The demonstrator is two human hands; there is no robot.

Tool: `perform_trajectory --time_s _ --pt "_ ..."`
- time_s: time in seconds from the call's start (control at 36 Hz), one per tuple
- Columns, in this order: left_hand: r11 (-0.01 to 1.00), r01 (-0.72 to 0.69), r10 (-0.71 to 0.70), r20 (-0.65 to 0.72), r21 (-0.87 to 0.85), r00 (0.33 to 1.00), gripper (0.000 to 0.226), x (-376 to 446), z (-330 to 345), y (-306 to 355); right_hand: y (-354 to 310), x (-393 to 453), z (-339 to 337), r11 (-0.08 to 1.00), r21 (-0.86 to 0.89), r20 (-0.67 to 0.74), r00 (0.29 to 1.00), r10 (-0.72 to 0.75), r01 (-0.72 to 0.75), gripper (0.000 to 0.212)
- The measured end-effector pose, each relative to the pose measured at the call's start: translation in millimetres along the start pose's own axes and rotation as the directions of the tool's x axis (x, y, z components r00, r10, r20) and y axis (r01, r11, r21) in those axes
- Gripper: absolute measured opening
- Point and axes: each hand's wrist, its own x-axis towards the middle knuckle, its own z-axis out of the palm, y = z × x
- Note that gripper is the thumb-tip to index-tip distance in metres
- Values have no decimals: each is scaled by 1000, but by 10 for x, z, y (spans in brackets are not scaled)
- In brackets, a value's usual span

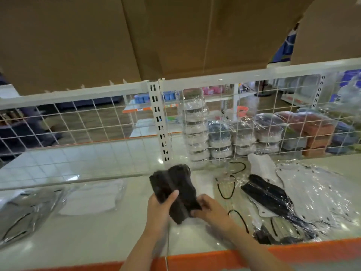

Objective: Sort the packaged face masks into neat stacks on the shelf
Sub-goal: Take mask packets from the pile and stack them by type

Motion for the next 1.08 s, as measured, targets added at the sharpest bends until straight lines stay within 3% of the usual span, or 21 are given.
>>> perform_trajectory --time_s 0.11,0.22,0.31,0.39,0.5,0.61,0.69,0.78,0.89,1.08 --pt "885 184 -214 -23 -427 977 39 28 -90 62 -21 -20 38 987 127 -15 995 98 -95 39" --pt "823 195 -223 13 -533 975 54 28 -135 42 -33 -21 137 938 331 106 992 73 -105 42" --pt "883 125 -167 -54 -452 985 54 14 -280 51 -119 59 204 962 274 1 1000 5 -5 29" --pt "946 19 -82 -183 -323 980 62 14 -569 47 -207 98 155 988 138 -17 998 -67 69 33" --pt "999 27 -38 -313 -39 949 58 -20 -903 -67 -109 128 37 997 70 -17 999 -30 31 18" --pt "990 48 -18 -225 130 974 54 -37 -963 -150 6 173 63 1000 -29 -58 998 0 -1 13" --pt "985 63 -35 -173 158 984 43 -64 -923 -181 14 155 166 995 -98 -67 998 20 -26 13" --pt "977 30 6 -168 212 986 34 -75 -884 -145 -55 113 260 998 -68 -103 995 -15 8 15" --pt "949 7 37 -136 314 990 39 -49 -994 -189 -45 101 298 996 -81 -138 989 -47 36 17" --pt "711 -67 41 54 700 998 37 -1 -1250 -252 -26 176 564 981 -192 -185 982 -31 -5 31"
